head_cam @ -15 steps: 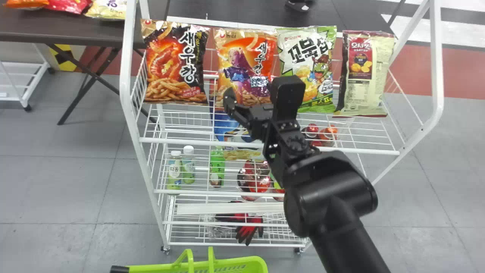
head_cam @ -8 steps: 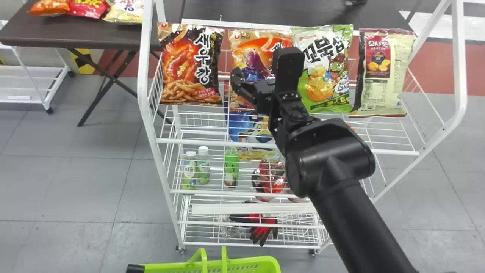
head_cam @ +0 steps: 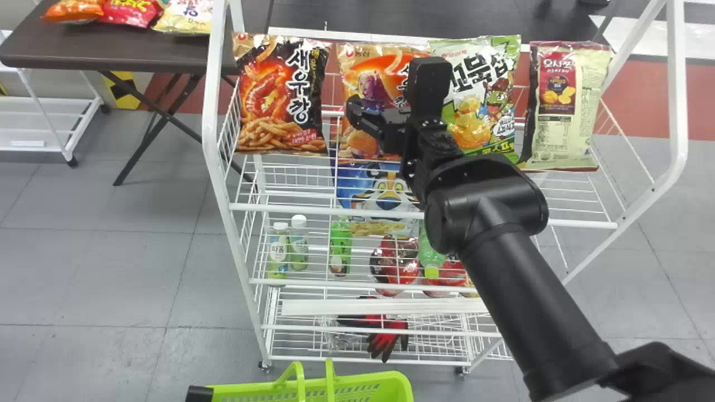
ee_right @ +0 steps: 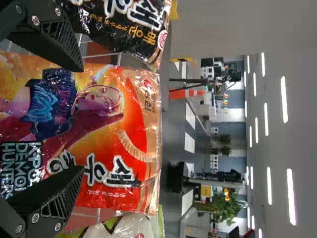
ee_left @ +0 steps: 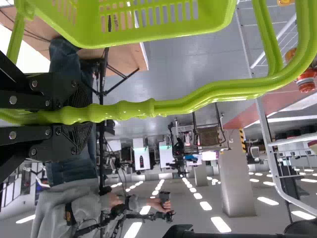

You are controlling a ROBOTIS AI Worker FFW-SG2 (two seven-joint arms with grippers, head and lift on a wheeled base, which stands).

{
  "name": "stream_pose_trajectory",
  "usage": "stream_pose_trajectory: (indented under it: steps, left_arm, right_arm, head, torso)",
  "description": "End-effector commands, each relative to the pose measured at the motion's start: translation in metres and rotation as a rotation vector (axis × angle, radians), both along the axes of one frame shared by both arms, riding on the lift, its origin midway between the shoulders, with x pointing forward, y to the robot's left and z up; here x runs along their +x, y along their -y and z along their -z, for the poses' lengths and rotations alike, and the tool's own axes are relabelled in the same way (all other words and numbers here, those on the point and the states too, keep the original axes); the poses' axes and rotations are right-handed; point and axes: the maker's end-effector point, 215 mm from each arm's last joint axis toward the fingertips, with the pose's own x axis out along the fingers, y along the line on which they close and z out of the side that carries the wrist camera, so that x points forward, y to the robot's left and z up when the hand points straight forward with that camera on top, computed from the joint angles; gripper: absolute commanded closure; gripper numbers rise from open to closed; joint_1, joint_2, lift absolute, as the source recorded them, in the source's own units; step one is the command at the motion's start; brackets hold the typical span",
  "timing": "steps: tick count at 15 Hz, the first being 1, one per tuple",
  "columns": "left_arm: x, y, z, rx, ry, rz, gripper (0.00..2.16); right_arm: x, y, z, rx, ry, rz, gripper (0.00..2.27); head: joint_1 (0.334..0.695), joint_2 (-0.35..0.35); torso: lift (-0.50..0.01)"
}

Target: Hold basket handle with left hand then pick Saewookkang with right hand and place into basket

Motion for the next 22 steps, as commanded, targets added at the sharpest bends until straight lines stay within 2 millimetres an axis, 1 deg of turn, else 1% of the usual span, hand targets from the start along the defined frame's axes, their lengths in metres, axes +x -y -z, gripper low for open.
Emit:
stream_pose_trajectory:
  steps: [1, 4, 6, 7, 8, 9, 10, 11, 12, 13, 17, 20, 22]
  left_arm:
    - [0.004, 0.002, 0.001, -0.004, 0.008, -0.001, 2.12]
    - [0.009, 0.005, 0.004, -0.011, 0.014, -0.002, 2.12]
    - [0.012, 0.007, 0.005, -0.013, 0.021, 0.001, 2.12]
    - [0.013, 0.008, 0.005, -0.014, 0.024, 0.002, 2.12]
    - [0.015, 0.008, 0.006, -0.015, 0.022, 0.002, 2.12]
    - [0.017, 0.007, 0.008, -0.014, 0.023, -0.001, 2.12]
    - [0.020, 0.007, 0.010, -0.015, 0.022, -0.004, 2.12]
    - [0.021, 0.007, 0.011, -0.015, 0.021, -0.006, 2.12]
    - [0.024, 0.006, 0.014, -0.015, 0.020, -0.010, 2.12]
    - [0.025, 0.005, 0.016, -0.013, 0.017, -0.011, 2.12]
    - [0.026, 0.004, 0.019, -0.010, 0.011, -0.015, 2.12]
    - [0.025, 0.003, 0.020, -0.005, 0.009, -0.016, 2.12]
    - [0.027, 0.003, 0.020, -0.003, 0.012, -0.016, 2.12]
  right_arm:
    - [0.012, 0.008, 0.009, 0.010, -0.028, -0.011, 0.12]
    - [0.023, 0.010, 0.014, 0.005, -0.058, -0.038, 0.12]
    - [0.025, 0.007, 0.020, 0.009, -0.082, -0.071, 0.12]
    - [0.025, 0.002, 0.022, 0.008, -0.091, -0.096, 0.22]
    - [0.024, -0.002, 0.025, 0.015, -0.108, -0.120, 0.44]
    - [0.023, -0.002, 0.027, 0.011, -0.117, -0.124, 0.69]
    - [0.021, -0.004, 0.029, 0.009, -0.124, -0.137, 1.04]
    - [0.023, 0.002, 0.031, -0.019, -0.124, -0.119, 1.58]
    - [0.026, 0.010, 0.029, -0.045, -0.105, -0.082, 2.07]
    - [0.029, 0.014, 0.022, -0.058, -0.066, -0.052, 2.24]
    - [0.035, 0.031, 0.002, -0.047, 0.024, 0.039, 2.24]
    - [0.033, 0.034, -0.002, -0.035, 0.052, 0.059, 2.24]
    - [0.027, 0.029, -0.005, -0.019, 0.063, 0.054, 2.24]
  head:
    - [0.695, -0.098]
    - [0.695, -0.105]
    - [0.695, -0.109]
    - [0.695, -0.109]
    - [0.695, -0.108]
    - [0.695, -0.105]
    - [0.695, -0.102]
    - [0.695, -0.099]
    - [0.695, -0.099]
    - [0.695, -0.102]
    - [0.695, -0.129]
    - [0.695, -0.137]
    - [0.695, -0.138]
  torso:
    - [-0.020]
    - [-0.020]
    - [-0.020]
    - [-0.020]
    - [-0.020]
    - [-0.020]
    - [-0.020]
    - [-0.020]
    - [-0.020]
    - [-0.020]
    - [-0.020]
    - [-0.020]
    - [-0.020]
